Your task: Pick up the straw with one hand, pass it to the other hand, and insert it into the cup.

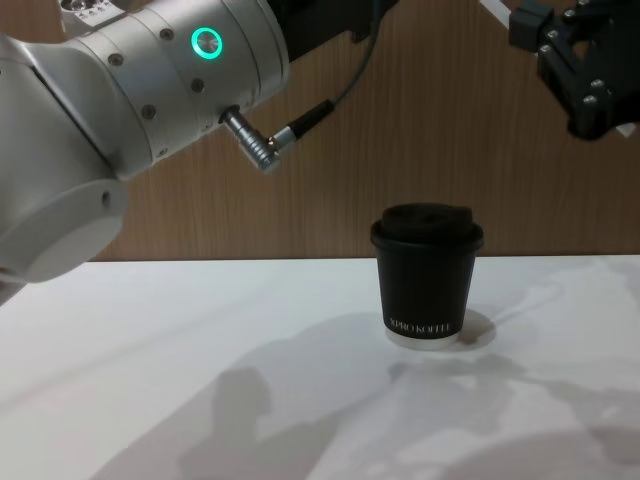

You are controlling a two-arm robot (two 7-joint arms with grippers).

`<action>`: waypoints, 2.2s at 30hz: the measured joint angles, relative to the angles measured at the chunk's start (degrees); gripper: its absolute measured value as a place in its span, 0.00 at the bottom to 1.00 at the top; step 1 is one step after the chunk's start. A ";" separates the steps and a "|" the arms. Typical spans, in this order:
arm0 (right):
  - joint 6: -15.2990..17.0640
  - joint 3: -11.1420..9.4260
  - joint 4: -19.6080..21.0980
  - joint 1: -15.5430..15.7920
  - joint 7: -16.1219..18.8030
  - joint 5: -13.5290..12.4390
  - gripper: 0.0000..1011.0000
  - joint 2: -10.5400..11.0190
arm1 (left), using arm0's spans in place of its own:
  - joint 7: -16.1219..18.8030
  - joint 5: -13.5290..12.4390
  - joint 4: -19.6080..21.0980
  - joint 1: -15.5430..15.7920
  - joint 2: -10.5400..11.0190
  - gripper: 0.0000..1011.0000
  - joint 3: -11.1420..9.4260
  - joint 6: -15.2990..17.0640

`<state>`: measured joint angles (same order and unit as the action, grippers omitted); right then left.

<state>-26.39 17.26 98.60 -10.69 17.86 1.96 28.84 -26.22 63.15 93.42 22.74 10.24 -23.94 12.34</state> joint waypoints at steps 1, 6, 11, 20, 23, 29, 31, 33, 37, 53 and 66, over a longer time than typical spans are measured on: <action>0.00 0.00 0.00 0.00 0.00 0.00 0.01 0.00 | 0.00 0.01 -0.01 0.00 0.00 0.12 0.00 0.01; 0.00 0.00 0.00 0.00 0.00 0.00 0.01 0.00 | 0.00 0.03 -0.04 0.04 -0.03 0.03 -0.04 0.02; 0.00 0.00 0.00 0.00 0.00 0.00 0.01 0.00 | -0.02 0.06 -0.07 0.06 -0.06 0.00 -0.06 0.02; 0.01 0.00 0.00 0.00 0.00 0.00 0.07 0.00 | -0.04 0.07 -0.10 0.11 -0.09 0.00 -0.09 0.02; 0.01 0.00 0.00 0.00 0.00 0.00 0.12 0.00 | -0.04 0.07 -0.10 0.12 -0.10 0.01 -0.09 0.02; 0.01 0.00 0.00 0.00 0.00 0.00 0.32 0.00 | -0.02 0.02 -0.11 0.18 -0.03 0.00 -0.16 -0.02; 0.01 0.00 0.00 0.00 0.00 0.00 0.40 0.00 | 0.10 -0.32 -0.07 0.28 0.07 0.00 -0.32 -0.18; 0.01 0.00 0.00 0.00 0.00 0.00 0.44 0.00 | 0.24 -0.72 -0.02 0.39 0.26 0.00 -0.44 -0.35; 0.01 0.00 0.00 0.00 0.00 0.00 0.55 0.00 | 0.93 -2.62 0.42 0.85 1.00 0.00 -1.01 -1.17; 0.00 0.00 0.00 0.00 0.00 0.00 0.99 0.00 | 5.63 -14.14 3.19 3.14 4.98 0.01 -3.37 -5.81; 0.00 0.00 0.00 0.00 0.00 0.00 0.99 0.00 | 9.12 -23.97 6.09 6.08 8.58 0.00 -4.79 -6.01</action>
<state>-26.39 17.26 98.60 -10.69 17.86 1.96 28.84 -17.11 39.18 99.51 28.82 18.82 -28.73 6.34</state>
